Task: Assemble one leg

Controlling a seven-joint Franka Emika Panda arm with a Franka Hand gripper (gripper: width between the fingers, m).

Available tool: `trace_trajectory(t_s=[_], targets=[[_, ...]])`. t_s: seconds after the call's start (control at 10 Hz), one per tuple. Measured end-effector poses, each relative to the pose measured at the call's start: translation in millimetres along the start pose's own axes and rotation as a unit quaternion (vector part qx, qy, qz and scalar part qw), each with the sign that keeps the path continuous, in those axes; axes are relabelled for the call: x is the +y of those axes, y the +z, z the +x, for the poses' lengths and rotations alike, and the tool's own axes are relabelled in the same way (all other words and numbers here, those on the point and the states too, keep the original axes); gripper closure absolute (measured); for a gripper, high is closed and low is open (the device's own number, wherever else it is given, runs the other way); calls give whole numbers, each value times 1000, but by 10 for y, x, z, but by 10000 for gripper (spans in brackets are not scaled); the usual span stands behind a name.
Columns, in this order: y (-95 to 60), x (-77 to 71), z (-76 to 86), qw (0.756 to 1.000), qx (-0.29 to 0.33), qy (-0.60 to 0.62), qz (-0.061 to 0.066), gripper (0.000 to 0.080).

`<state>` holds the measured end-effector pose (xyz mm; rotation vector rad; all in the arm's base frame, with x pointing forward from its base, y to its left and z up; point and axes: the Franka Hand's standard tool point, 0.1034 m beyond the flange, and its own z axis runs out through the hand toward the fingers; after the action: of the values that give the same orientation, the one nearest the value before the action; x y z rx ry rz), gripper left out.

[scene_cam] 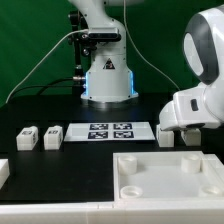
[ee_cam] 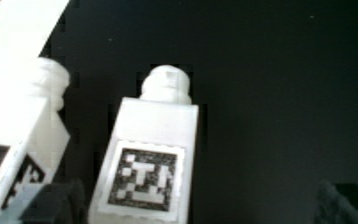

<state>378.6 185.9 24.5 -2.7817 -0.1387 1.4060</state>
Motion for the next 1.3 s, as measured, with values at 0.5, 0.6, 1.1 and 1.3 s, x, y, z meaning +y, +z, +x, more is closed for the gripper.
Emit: trace_trajectory(t_s=[0.5, 0.6, 1.1, 1.3], targets=[[50, 24, -50, 1000, -4, -3, -3, 150], [43, 30, -47, 1000, -4, -3, -2, 150], [183, 80, 20, 1000, -2, -6, 1, 150], [218, 66, 15, 1000, -4, -7, -1, 150]])
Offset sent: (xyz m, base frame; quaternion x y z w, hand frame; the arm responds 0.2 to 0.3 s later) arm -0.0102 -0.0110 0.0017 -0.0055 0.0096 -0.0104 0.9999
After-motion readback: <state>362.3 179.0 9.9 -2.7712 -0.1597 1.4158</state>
